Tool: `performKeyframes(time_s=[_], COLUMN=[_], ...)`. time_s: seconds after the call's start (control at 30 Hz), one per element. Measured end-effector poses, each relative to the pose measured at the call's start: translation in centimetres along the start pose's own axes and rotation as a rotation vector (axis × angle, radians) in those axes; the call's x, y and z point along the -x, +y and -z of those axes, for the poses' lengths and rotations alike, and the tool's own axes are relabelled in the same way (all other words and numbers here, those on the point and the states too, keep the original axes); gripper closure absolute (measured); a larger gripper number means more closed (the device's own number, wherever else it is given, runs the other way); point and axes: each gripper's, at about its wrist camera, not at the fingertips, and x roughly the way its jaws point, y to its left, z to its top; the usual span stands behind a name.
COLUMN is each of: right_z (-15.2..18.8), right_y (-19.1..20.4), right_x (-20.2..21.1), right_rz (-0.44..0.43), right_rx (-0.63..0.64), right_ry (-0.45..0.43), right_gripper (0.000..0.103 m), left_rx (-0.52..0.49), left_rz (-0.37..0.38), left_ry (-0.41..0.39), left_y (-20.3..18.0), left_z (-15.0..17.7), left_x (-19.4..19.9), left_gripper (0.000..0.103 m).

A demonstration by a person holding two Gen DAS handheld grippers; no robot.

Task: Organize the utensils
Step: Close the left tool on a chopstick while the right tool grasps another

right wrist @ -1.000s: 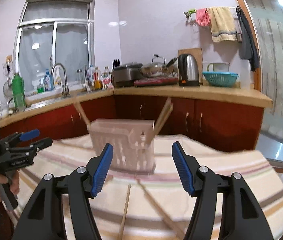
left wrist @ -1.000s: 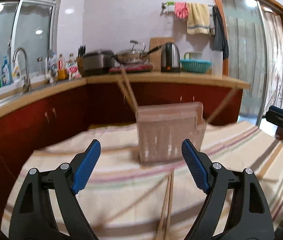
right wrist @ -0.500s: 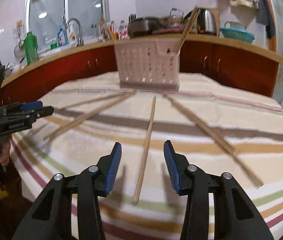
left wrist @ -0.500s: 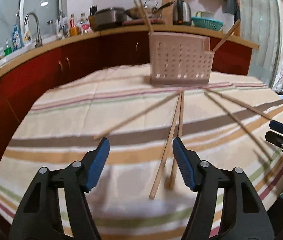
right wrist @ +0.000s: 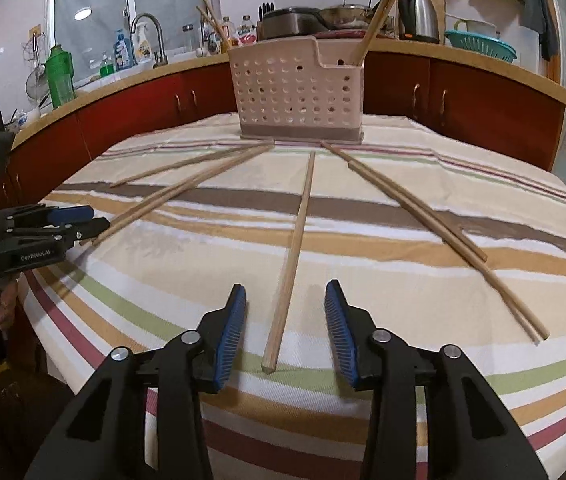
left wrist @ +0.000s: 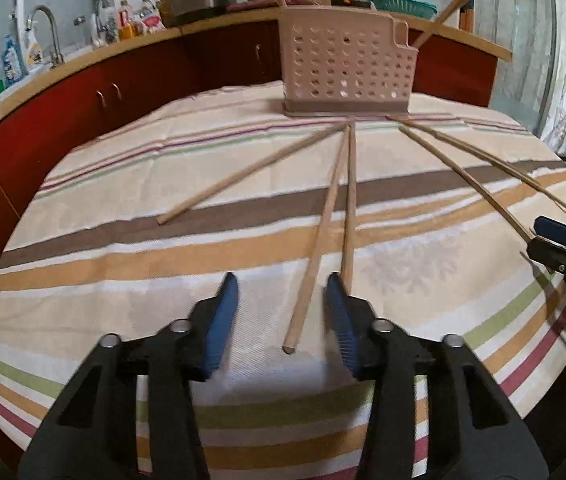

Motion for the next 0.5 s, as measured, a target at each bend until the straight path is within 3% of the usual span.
performKeyframes(time_s=[0.1,0.17,0.23,0.43,0.5], right_z=[0.1,0.2,0.3,0.6,0.7], right_y=[-0.2,-0.5,-0.9,-1.5,-1.5], right_x=[0.2,0.4,0.7,1.2,1.3], right_rz=[0.009,0.008,0.000,0.009,0.005], right_rx=[0.004,-0.007,-0.023,-0.040,-0.037], right_ry=[0.002,0.005,0.010,0.008,0.006], right_gripper=[0.073,0.085,0.092,0.096,0.096], left_rx=[0.013,0.009,-0.008,-0.023,-0.010], left_rz=[0.036,0.044,0.052,0.048,0.020], left_ry=[0.007,0.008,0.007,0.003,0.003], left_y=[0.0,-0.4,-0.9,-2.1,-2.1], left_z=[0.0,0.0,0.1,0.0,0.1], left_x=[0.0,0.0,0.1,0.3,0.3], left_gripper=[0.076,0.082,0.094,0.095,0.087])
